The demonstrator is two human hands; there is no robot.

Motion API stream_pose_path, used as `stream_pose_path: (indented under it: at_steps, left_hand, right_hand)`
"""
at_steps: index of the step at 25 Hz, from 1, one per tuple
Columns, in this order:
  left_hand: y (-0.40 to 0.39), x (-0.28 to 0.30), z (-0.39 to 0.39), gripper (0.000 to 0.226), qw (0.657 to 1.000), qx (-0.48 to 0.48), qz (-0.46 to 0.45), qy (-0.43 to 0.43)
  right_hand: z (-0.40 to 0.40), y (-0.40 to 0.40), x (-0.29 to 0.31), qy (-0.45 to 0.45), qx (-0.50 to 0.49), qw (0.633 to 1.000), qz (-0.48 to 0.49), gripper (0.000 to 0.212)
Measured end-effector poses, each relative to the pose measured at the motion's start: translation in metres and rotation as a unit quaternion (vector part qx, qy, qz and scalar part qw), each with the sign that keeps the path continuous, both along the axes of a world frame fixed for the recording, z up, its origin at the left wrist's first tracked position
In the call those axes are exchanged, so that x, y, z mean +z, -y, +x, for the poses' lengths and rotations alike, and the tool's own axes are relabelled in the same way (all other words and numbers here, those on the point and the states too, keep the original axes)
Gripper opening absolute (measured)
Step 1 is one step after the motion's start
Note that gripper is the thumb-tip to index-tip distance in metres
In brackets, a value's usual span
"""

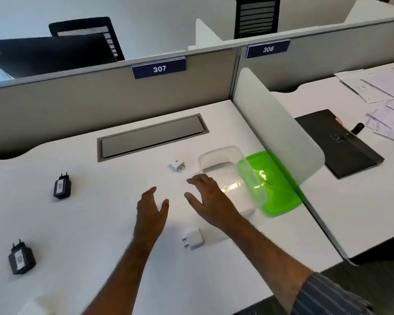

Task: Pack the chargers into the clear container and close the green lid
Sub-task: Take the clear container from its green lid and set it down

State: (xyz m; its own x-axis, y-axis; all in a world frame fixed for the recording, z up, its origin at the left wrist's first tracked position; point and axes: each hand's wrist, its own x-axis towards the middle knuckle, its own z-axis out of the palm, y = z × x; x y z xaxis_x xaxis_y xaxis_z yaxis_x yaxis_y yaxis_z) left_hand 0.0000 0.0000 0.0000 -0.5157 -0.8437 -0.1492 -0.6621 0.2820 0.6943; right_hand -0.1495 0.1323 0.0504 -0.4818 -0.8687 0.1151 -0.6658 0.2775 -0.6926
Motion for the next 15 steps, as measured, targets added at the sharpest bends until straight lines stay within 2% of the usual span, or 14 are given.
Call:
stream_pose_path:
  at_steps: [4,9,12,15]
  left_hand:
    - [-0.021,0.01,-0.048,0.051,0.994,-0.008,0.094,-0.059]
    - [-0.045,0.022,-0.098,0.055,0.98,-0.024,0.187,-0.065]
    - [-0.054,0.019,-0.118,0.059,0.975,-0.019,0.216,-0.053]
    - [-0.058,0.01,-0.124,0.059,0.974,-0.027,0.218,-0.049]
  right_hand:
    - [-0.054,-0.02,-0.005,-0.038,-0.05,0.998,-0.004,0.037]
    - [-0.116,-0.048,-0.019,-0.071,-0.132,0.989,0.004,0.031]
    - [-0.135,-0.064,-0.026,-0.055,-0.173,0.983,0.036,0.041]
    - [-0.142,-0.072,-0.037,0.007,-0.17,0.982,0.085,0.052]
